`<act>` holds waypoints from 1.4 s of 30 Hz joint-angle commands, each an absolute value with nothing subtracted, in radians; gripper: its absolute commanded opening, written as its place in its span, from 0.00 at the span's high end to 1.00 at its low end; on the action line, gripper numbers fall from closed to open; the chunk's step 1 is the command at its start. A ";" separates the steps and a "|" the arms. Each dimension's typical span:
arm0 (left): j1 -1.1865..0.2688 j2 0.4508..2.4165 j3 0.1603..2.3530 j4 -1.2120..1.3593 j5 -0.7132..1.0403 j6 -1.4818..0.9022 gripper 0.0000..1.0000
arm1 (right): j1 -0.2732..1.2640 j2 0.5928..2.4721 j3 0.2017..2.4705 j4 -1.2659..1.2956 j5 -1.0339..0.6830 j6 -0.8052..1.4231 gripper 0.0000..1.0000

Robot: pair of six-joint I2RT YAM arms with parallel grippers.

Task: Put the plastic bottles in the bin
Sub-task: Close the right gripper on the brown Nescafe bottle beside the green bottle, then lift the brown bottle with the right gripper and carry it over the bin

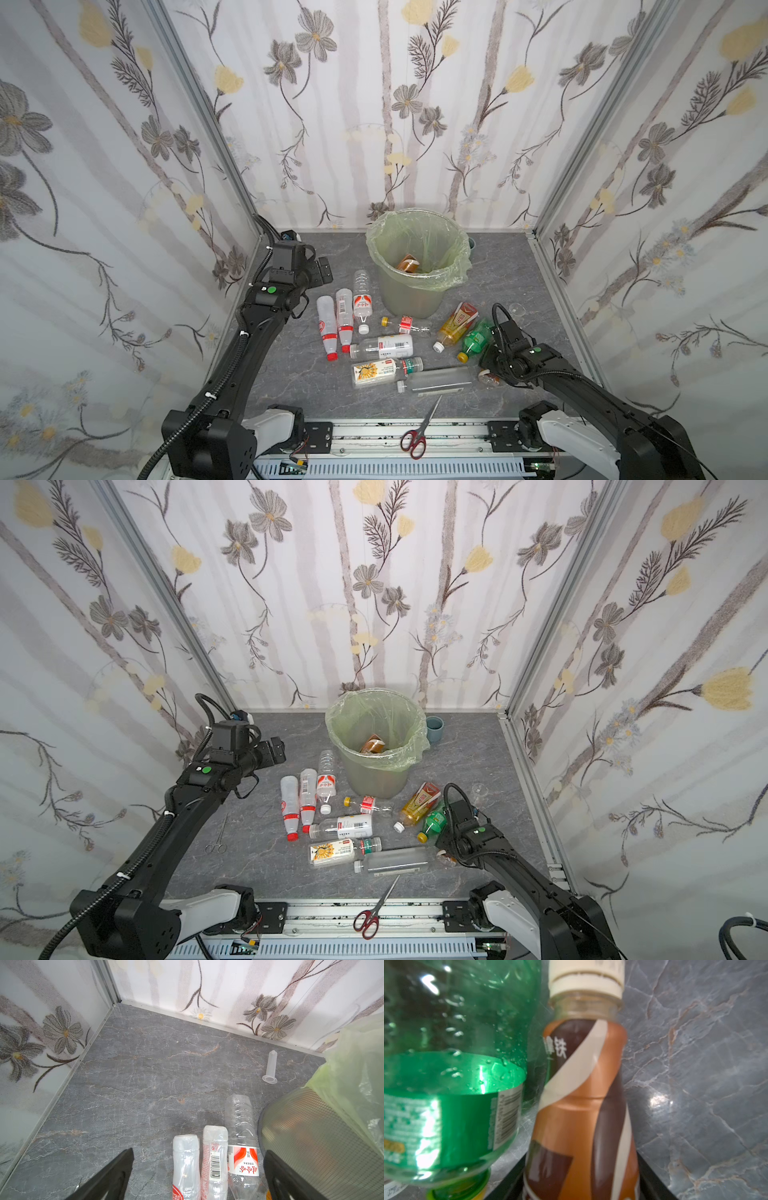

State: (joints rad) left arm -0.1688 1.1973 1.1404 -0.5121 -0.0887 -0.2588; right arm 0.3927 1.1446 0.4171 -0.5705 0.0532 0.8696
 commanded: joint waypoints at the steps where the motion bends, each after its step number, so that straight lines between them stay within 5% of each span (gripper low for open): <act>1: -0.164 1.190 1.139 -0.484 -0.096 -0.257 0.00 | 0.393 1.134 0.416 -0.550 0.085 0.860 0.39; 7: -0.161 1.192 1.139 -0.485 -0.105 -0.229 0.00 | 0.393 1.068 0.428 -0.609 0.111 0.879 0.49; 19: -0.155 1.206 1.114 -0.479 -0.112 -0.199 0.00 | 0.392 0.990 0.639 -0.804 0.240 0.879 0.49; 30: -0.151 1.191 1.084 -0.463 -0.095 -0.201 0.00 | 0.358 1.140 1.119 -0.816 0.308 0.527 0.47; 42: -0.150 1.141 1.065 -0.462 -0.093 -0.200 0.00 | 0.363 1.328 1.439 -0.501 -0.098 0.308 0.47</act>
State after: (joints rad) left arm -0.1516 1.1500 1.0687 -0.4824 -0.0818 -0.2066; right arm 0.3584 1.2869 1.3975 -0.6449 0.0418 0.3569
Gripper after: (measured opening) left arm 0.997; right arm 0.538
